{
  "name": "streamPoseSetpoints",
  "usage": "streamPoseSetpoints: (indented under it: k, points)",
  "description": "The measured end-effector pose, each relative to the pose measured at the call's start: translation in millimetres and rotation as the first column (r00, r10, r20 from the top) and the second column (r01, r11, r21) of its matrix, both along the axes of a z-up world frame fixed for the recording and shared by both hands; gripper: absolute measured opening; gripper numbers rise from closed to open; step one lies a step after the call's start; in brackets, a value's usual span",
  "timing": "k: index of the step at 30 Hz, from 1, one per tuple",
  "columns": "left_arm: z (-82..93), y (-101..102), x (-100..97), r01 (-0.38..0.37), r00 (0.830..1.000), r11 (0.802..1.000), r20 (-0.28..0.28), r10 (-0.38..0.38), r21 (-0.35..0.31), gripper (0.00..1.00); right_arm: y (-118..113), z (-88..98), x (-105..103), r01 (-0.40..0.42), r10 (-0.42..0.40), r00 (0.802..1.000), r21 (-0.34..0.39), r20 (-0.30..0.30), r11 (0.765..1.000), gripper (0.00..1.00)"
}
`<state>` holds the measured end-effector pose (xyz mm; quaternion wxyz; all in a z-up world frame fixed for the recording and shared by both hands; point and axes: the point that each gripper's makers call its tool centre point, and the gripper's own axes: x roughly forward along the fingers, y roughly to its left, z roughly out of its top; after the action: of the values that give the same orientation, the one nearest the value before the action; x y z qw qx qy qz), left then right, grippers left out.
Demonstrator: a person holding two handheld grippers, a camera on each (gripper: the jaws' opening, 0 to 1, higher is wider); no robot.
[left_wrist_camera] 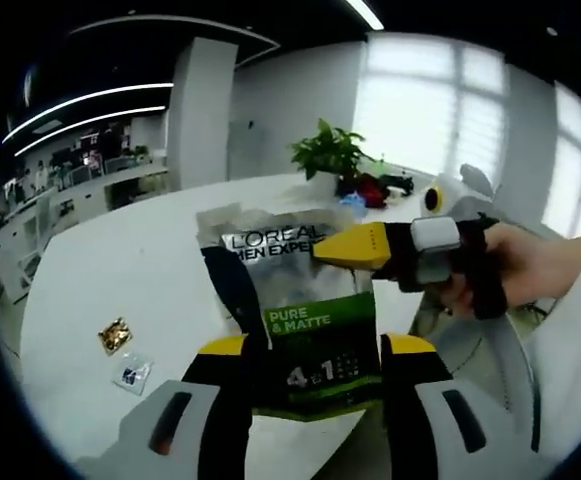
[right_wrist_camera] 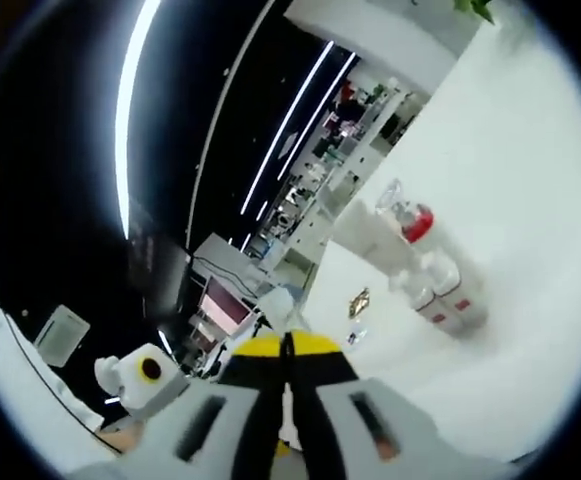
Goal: Arrange the skincare products in the storage area until every visible bottle or jar stands upright without overlapping.
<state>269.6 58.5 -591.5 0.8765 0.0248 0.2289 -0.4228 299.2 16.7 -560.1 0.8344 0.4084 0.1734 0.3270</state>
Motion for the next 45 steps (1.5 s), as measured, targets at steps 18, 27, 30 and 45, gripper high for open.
streamPoseSetpoints:
  k: [18, 27, 30, 45]
  points:
    - [18.5, -11, -8.6, 0.167, 0.949, 0.916, -0.192, -0.250, -0.364, 0.42, -1, 51.4, -35, -0.227, 0.208, 0.963, 0.101, 0.169, 0.969, 0.01]
    - [28.3, -17, -28.3, 0.194, 0.904, 0.860, -0.254, -0.343, -0.471, 0.14, -20, 53.6, -24, -0.177, 0.155, 0.975, 0.137, 0.157, 0.975, 0.01]
    - [38.1, -16, -32.4, 0.180, 0.894, 0.830, -0.264, -0.362, -0.527, 0.04, -22, 53.1, -22, -0.174, 0.153, 0.977, 0.132, 0.151, 0.976, 0.01]
    - [77.1, -14, -36.0, 0.078, 0.889, 0.725, -0.282, -0.361, -0.684, 0.00, -4, 35.8, -34, -0.175, 0.159, 0.981, 0.145, 0.112, 0.974, 0.23]
